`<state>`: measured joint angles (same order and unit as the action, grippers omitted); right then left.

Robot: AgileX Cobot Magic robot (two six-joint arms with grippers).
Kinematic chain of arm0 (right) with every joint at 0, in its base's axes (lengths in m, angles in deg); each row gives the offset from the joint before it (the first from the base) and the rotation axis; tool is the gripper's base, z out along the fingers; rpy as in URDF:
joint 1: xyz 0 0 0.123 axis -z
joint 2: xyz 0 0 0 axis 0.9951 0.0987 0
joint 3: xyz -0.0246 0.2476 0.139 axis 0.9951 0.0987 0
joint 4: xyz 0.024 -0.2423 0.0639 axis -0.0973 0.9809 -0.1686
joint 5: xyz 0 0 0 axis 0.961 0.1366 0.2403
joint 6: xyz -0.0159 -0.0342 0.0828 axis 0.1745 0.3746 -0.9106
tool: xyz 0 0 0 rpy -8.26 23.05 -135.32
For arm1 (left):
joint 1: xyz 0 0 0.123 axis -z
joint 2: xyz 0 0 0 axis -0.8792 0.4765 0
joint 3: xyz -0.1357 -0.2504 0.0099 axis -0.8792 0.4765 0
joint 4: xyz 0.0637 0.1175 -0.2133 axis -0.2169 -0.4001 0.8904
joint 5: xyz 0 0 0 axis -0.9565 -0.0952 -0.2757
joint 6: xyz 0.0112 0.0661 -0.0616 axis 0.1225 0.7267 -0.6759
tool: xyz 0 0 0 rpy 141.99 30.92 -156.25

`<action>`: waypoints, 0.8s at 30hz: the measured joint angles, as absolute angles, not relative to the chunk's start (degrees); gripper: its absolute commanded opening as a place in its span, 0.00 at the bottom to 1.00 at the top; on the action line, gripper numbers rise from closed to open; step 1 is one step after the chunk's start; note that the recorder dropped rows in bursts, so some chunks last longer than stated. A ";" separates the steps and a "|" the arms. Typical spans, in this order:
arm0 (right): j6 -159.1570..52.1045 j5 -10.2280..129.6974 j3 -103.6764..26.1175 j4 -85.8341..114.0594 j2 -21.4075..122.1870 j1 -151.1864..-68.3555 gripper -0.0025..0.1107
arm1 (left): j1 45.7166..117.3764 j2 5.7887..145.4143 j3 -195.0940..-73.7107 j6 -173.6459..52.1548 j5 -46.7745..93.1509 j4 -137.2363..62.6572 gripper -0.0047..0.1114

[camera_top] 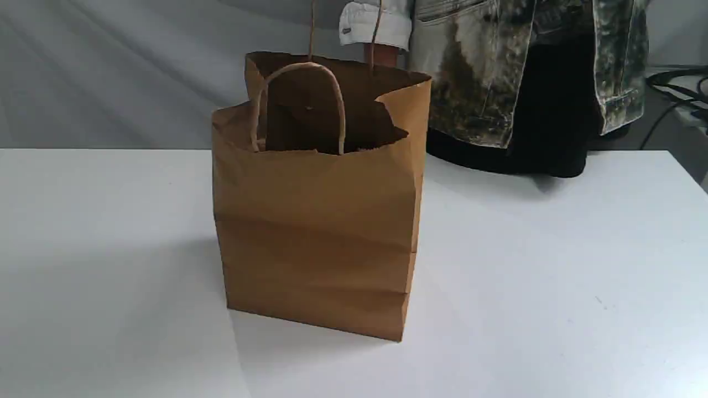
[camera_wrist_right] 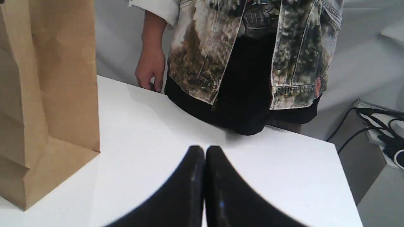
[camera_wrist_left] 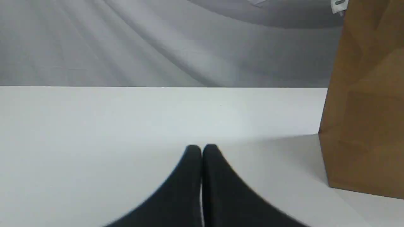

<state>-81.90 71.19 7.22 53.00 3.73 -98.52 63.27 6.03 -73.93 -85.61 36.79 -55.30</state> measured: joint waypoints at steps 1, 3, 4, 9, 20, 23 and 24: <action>-82.97 70.56 7.34 51.94 3.59 -98.52 0.02 | 63.27 6.03 -73.93 -85.61 36.79 -55.30 0.04; -84.70 67.69 8.63 49.61 3.24 -98.52 0.02 | 63.27 6.03 -73.93 -85.61 36.89 -55.30 0.04; -85.39 65.27 9.94 48.20 3.24 -98.52 0.02 | 63.27 6.03 -73.93 -85.61 36.89 -55.30 0.04; -86.46 48.16 20.95 45.45 1.23 -98.52 0.02 | 63.27 6.03 -73.93 -85.61 36.89 -55.30 0.04; -84.72 60.26 25.91 30.94 -8.62 -98.52 0.02 | 63.27 6.03 -73.93 -85.61 36.89 -55.30 0.04; -83.27 64.22 25.91 31.51 -10.63 -98.52 0.02 | 63.27 6.03 -73.93 -85.61 36.89 -55.30 0.04; -82.89 64.60 25.91 31.98 -10.93 -98.39 0.02 | 63.27 6.03 -73.93 -85.61 36.89 -55.30 0.04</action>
<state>-82.89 64.60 25.91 31.98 -10.93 -98.39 63.27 6.03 -73.93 -85.61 36.89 -55.30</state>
